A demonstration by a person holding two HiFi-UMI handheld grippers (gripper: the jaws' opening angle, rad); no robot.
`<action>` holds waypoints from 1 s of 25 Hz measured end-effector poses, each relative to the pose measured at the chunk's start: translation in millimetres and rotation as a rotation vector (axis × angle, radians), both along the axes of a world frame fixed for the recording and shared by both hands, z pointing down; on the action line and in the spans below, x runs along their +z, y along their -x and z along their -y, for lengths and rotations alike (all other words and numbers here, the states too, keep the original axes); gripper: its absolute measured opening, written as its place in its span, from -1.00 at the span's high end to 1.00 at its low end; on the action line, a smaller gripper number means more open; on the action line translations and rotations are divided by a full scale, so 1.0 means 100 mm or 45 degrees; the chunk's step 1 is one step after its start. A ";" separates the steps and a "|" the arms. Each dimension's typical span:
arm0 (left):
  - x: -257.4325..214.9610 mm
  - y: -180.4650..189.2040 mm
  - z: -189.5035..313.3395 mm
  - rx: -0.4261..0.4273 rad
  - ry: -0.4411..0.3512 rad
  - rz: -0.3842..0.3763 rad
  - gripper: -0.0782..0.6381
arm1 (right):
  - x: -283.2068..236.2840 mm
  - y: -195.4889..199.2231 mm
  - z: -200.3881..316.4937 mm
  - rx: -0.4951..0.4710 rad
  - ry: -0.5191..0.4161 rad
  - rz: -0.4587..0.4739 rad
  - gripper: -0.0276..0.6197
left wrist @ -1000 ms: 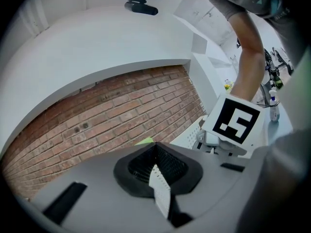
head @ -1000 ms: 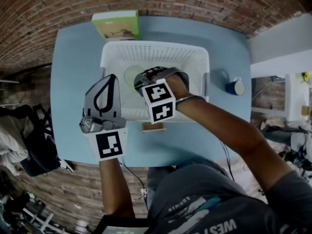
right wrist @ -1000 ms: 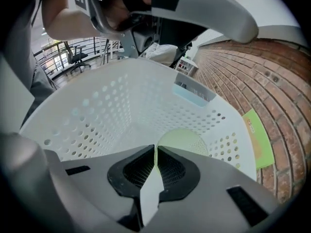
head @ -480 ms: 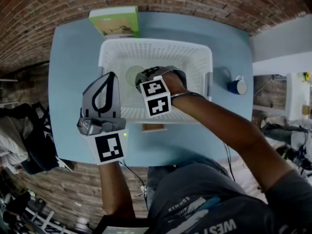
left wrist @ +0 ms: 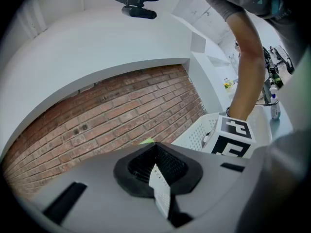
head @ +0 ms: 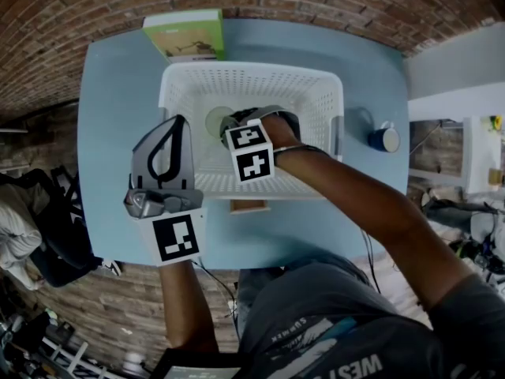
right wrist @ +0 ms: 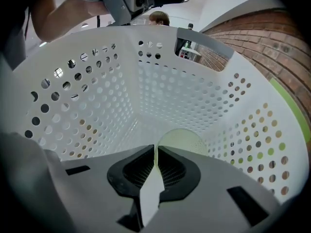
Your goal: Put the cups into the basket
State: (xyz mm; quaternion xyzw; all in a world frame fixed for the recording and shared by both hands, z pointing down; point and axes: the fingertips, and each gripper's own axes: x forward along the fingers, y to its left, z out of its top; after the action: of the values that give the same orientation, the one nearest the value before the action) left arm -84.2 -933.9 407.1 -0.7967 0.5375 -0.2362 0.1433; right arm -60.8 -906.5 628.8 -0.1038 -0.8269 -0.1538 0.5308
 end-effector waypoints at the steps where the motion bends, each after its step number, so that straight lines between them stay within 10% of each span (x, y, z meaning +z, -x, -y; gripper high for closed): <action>1: 0.00 0.00 0.00 0.000 0.000 -0.001 0.78 | 0.00 0.00 0.00 0.001 -0.002 0.000 0.82; 25: -0.17 0.01 -0.13 -0.007 -0.042 -0.008 0.78 | -0.36 -0.03 -0.04 -0.007 -0.113 0.025 0.82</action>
State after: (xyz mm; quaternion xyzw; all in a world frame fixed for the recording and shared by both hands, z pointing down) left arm -85.4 -920.6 390.0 -0.7936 0.5439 -0.2250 0.1541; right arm -58.2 -902.7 592.4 -0.0808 -0.8242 -0.1930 0.5262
